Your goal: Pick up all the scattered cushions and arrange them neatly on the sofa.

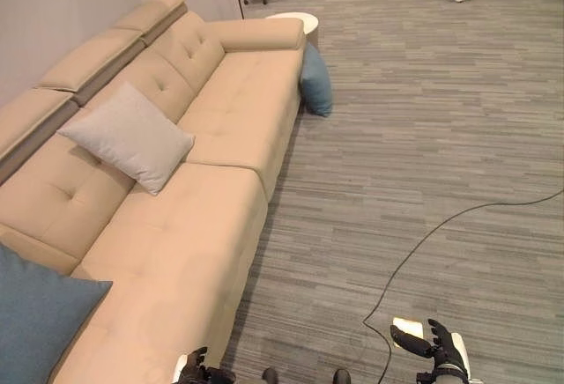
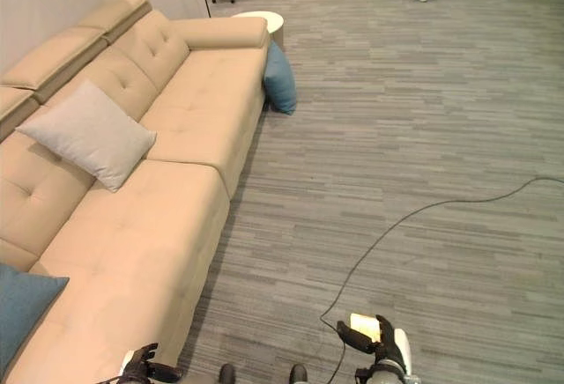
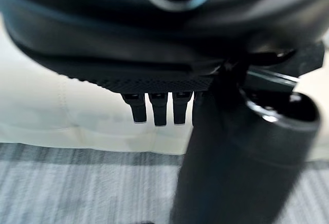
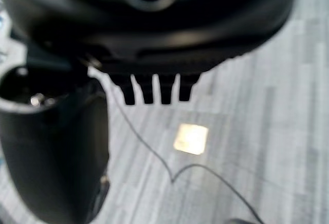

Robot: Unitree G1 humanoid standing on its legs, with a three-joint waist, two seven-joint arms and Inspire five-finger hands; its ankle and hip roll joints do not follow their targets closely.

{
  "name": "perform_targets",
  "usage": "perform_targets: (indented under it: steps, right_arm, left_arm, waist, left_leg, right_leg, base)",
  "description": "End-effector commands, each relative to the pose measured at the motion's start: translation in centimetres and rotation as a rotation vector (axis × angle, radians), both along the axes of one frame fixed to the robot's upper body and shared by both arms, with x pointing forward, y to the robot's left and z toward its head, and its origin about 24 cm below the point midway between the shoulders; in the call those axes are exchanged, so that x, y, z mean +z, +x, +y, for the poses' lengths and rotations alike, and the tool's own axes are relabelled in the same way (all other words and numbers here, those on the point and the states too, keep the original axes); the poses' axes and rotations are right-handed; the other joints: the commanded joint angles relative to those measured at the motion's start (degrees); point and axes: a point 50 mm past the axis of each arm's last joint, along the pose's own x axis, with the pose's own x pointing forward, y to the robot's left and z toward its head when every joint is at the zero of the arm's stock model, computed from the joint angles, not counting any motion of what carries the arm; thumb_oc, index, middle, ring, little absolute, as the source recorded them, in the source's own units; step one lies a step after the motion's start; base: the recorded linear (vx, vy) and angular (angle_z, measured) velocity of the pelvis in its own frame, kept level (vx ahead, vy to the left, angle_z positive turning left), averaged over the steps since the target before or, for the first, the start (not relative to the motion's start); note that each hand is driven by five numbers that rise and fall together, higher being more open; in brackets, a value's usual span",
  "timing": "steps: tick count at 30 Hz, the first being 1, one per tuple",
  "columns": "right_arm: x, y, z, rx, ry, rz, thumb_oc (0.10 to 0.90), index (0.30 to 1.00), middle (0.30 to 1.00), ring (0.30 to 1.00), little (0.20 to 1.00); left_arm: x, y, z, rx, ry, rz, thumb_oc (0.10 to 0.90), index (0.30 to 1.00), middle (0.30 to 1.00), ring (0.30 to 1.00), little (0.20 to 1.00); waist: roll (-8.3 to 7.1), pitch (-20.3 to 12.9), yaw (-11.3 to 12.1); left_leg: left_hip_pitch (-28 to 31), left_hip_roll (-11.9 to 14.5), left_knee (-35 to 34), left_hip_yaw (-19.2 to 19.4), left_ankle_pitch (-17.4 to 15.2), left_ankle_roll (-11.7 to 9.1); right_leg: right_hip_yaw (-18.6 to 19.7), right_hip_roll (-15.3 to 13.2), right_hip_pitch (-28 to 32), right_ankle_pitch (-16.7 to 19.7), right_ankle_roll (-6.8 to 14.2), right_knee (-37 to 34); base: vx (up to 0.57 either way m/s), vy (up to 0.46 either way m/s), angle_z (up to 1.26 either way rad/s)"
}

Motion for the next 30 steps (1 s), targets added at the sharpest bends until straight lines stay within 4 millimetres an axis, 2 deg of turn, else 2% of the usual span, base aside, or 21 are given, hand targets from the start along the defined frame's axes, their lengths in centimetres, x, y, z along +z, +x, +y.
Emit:
perform_targets:
  steps: [1, 5, 7, 9, 15, 16, 17, 18, 19, 20, 21, 22, 24, 28, 30]
  right_arm:
    - [1.3, 3.0, 0.6, -0.018, 0.035, -0.158, 0.8, 0.9, 0.9, 0.9, 0.9]
    - [0.5, 2.0, 0.9, -0.081, 0.084, -0.139, 0.8, 0.9, 0.9, 0.9, 0.9]
    - [-0.5, 0.7, 1.1, -0.111, 0.112, -0.073, 0.8, 0.9, 0.9, 0.9, 0.9]
    - [-0.9, 0.3, 1.1, -0.124, 0.12, -0.047, 0.8, 0.9, 0.9, 0.9, 0.9]
    - [-1.8, -1.1, 0.9, -0.19, 0.143, 0.02, 0.8, 0.9, 0.9, 0.9, 0.9]
    - [-2.1, -1.9, 0.6, -0.207, 0.142, 0.062, 0.8, 0.9, 0.9, 0.9, 0.9]
    - [-2.1, -1.9, 0.6, -0.208, 0.142, 0.062, 0.8, 0.9, 0.9, 0.9, 0.9]
    - [-2.2, -2.2, 0.3, -0.207, 0.126, 0.085, 0.8, 0.9, 0.9, 0.9, 0.9]
    - [-2.1, -2.3, -0.1, -0.195, 0.107, 0.102, 0.8, 0.9, 0.9, 0.9, 0.9]
    - [-2.1, -2.5, -0.3, -0.2, 0.105, 0.108, 0.8, 0.9, 0.9, 0.9, 0.9]
    - [-2.1, -2.5, -0.3, -0.2, 0.105, 0.108, 0.8, 0.9, 0.9, 0.9, 0.9]
    - [-2.0, -2.9, -0.8, -0.211, 0.099, 0.112, 0.8, 0.9, 0.9, 0.9, 0.9]
    - [-2.0, -3.3, -1.3, -0.227, 0.088, 0.12, 0.8, 0.9, 0.9, 0.9, 0.9]
    - [-2.3, -4.8, -1.6, -0.279, 0.094, 0.158, 0.8, 0.9, 0.9, 0.9, 0.9]
    - [-2.4, -5.5, -1.8, -0.311, 0.099, 0.17, 0.8, 0.9, 0.9, 0.9, 0.9]
  left_arm:
    - [0.1, 0.2, 0.6, -0.023, 0.03, -0.004, 0.8, 0.9, 0.9, 0.9, 0.9]
    - [0.1, 0.1, 0.8, -0.049, 0.048, 0.008, 0.8, 0.9, 0.9, 0.9, 0.9]
    - [0.4, 0.9, 0.9, -0.024, 0.035, -0.032, 0.8, 0.9, 0.9, 0.9, 0.9]
    - [0.7, 1.7, 0.9, -0.039, 0.033, -0.063, 0.8, 0.9, 0.9, 0.9, 0.9]
    - [0.8, 2.3, 0.8, -0.094, 0.048, -0.071, 0.8, 0.9, 0.9, 0.9, 0.9]
    - [0.9, 2.6, 0.9, -0.138, 0.059, -0.07, 0.8, 0.9, 0.9, 0.9, 0.9]
    - [0.9, 2.6, 0.9, -0.139, 0.059, -0.071, 0.8, 0.9, 0.9, 0.9, 0.9]
    - [1.0, 2.8, 1.0, -0.188, 0.088, -0.063, 0.8, 0.9, 0.9, 0.9, 0.9]
    - [1.1, 3.2, 1.0, -0.3, 0.124, -0.057, 0.8, 0.9, 0.9, 0.9, 0.9]
    - [1.1, 3.2, 1.1, -0.365, 0.146, -0.041, 0.8, 0.9, 0.9, 0.9, 0.9]
    - [1.1, 3.2, 1.0, -0.365, 0.146, -0.042, 0.8, 0.9, 0.9, 0.9, 0.9]
    - [1.1, 3.0, 1.1, -0.41, 0.159, -0.031, 0.8, 0.9, 0.9, 0.9, 0.9]
    - [1.0, 2.9, 1.1, -0.409, 0.157, -0.026, 0.8, 0.9, 0.9, 0.9, 0.9]
    - [0.9, 2.6, 0.9, -0.414, 0.152, -0.017, 0.8, 0.9, 0.9, 0.9, 0.9]
    - [0.7, 2.3, 0.7, -0.406, 0.143, -0.006, 0.8, 0.9, 0.9, 0.9, 0.9]
  waist:
    - [-1.3, 0.46, 0.4]
    - [-1.27, -0.38, -0.84]
    - [-1.58, -0.73, -1.26]
    - [-1.73, -0.74, -1.41]
    - [-1.75, -0.9, -1.49]
    - [-1.32, -0.56, -1.33]
    - [-1.37, -0.63, -1.22]
    - [-1.01, 0.02, -1.53]
    - [-0.27, 1.48, -2.5]
    - [0.29, 2.34, -3.53]
    - [0.26, 2.45, -3.55]
    - [0.54, 3.12, -4.92]
    - [1.04, 3.88, -6.2]
    - [2.16, 4.35, -8.42]
    - [2.26, 3.99, -8.75]
  left_leg:
    - [-1.92, -1.11, 3.91, 1.28, -4.57, 0.79]
    - [-0.27, -0.81, 1.33, 1.32, -3.84, 1.24]
    - [0.4, -0.49, 0.54, 1.63, -3.73, 1.45]
    - [1.08, -0.27, 0.04, 1.7, -3.94, 1.62]
    - [1.79, -0.14, -0.96, 2.18, -4.48, 2.18]
    - [2.15, 0.29, -1.21, 2.71, -5.2, 2.8]
    - [2.04, 0.25, -1.18, 2.82, -5.22, 2.82]
    - [2.81, 0.8, -1.25, 3.35, -5.83, 3.17]
    - [4.75, 1.67, -1.29, 4.7, -6.78, 3.64]
    - [5.9, 2.18, -1.29, 4.85, -7.13, 3.54]
    - [6.02, 2.11, -1.27, 4.83, -7.23, 3.54]
    - [7.22, 1.89, -1.19, 3.81, -7.8, 3.23]
    - [8.41, 2.28, -1.69, 3.09, -8.58, 2.57]
    - [11.44, 3.6, -3.32, 1.09, -9.95, 0.68]
    - [12.87, 3.7, -3.98, 0.85, -10.77, 0.23]
  right_leg:
    - [0.47, 0.09, 5.69, -4.86, 6.28, -1.05]
    - [0.66, 0.27, 5.91, -5.22, 6.03, -1.21]
    - [0.64, 0.24, 6.28, -5.36, 5.97, -1.6]
    - [0.7, 0.31, 6.45, -5.49, 5.91, -1.53]
    - [0.89, 0.3, 5.92, -5.6, 6.41, -0.57]
    - [-0.04, 0.0, 3.12, -5.58, 7.17, 5.47]
    - [0.08, -0.07, 2.82, -5.77, 7.19, 5.86]
    - [-1.16, -0.82, 0.56, -4.48, 8.86, 10.36]
    - [-3.12, -2.93, -4.31, -0.11, 11.91, 18.41]
    - [-3.38, -3.48, -6.68, 0.5, 12.1, 20.07]
    - [-3.37, -3.58, -6.69, 0.27, 12.12, 20.4]
    - [-2.68, -3.49, -8.17, -0.92, 10.67, 16.15]
    - [-2.24, -4.05, -10.04, -0.02, 9.62, 11.31]
    - [1.44, -6.52, -13.45, 3.87, 10.93, 3.48]
    - [0.85, -7.37, -12.63, 4.48, 10.96, 2.47]
  base:
    - [0.08, -0.002, -0.38]
    - [0.1, 0.027, -0.06]
    - [0.09, 0.012, -0.01]
    - [0.08, 0.011, 0.0]
    - [0.04, 0.016, -0.07]
    - [0.03, 0.04, -0.22]
    - [0.04, 0.045, -0.26]
    - [0.08, 0.045, -0.35]
    - [0.13, 0.054, -0.41]
    - [0.11, 0.038, -0.43]
    - [0.18, -0.027, -0.67]
    - [0.21, -0.078, -0.4]
    - [0.25, -0.134, -0.12]
    - [0.29, -0.196, 0.15]
    - [0.31, -0.221, 0.27]
